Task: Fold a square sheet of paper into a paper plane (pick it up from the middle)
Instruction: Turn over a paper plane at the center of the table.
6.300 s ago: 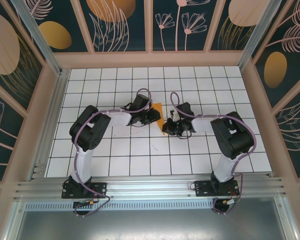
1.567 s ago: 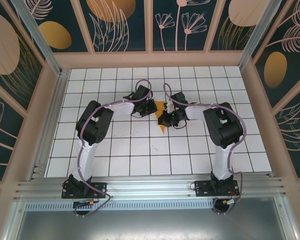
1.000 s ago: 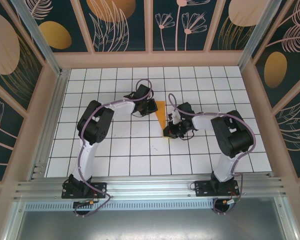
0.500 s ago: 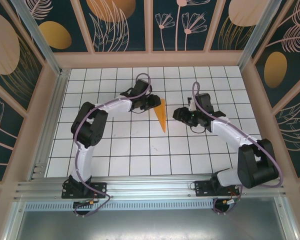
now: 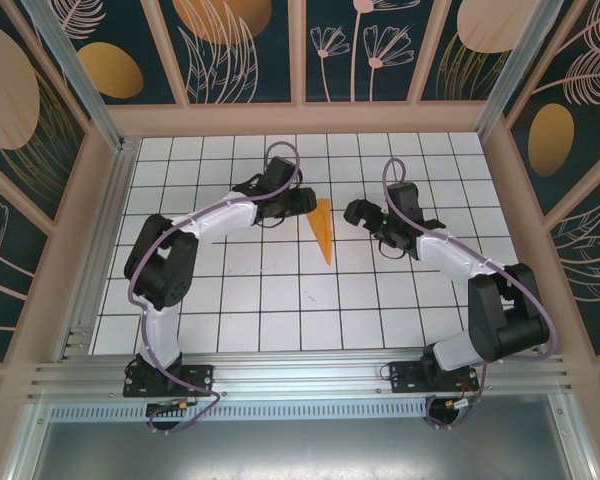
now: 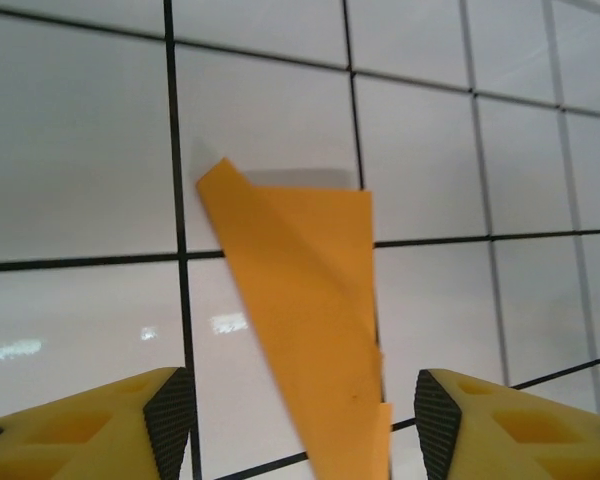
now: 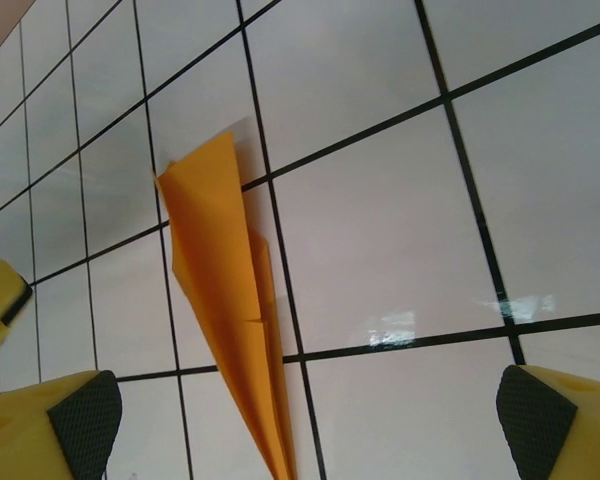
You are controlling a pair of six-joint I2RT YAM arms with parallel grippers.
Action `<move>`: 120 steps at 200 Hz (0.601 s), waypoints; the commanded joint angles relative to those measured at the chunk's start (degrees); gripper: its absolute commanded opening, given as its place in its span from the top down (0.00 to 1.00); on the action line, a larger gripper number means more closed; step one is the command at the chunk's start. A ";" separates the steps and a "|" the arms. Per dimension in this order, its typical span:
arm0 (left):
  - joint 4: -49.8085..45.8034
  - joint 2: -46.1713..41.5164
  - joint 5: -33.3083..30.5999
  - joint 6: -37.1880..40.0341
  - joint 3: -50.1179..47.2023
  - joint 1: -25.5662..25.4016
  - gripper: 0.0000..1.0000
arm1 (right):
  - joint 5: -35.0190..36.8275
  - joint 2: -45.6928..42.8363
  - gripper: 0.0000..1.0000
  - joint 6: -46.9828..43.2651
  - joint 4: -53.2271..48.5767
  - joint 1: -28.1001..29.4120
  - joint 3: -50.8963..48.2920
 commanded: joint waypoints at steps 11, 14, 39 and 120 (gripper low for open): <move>-7.82 5.62 -6.96 -1.71 7.01 -4.20 0.41 | 8.24 -1.15 0.01 3.26 -0.52 -0.18 0.15; -8.16 6.07 -7.11 -1.87 7.57 -4.52 0.42 | 8.30 -1.29 0.01 3.42 -0.43 -0.29 -0.05; -11.68 9.65 -11.22 -3.10 12.59 -6.87 0.47 | 7.97 -1.68 0.01 3.46 0.20 -0.61 -1.44; -23.75 20.76 -14.79 -2.88 28.22 -8.43 0.55 | 5.85 -2.23 0.01 2.64 1.69 -0.88 -3.59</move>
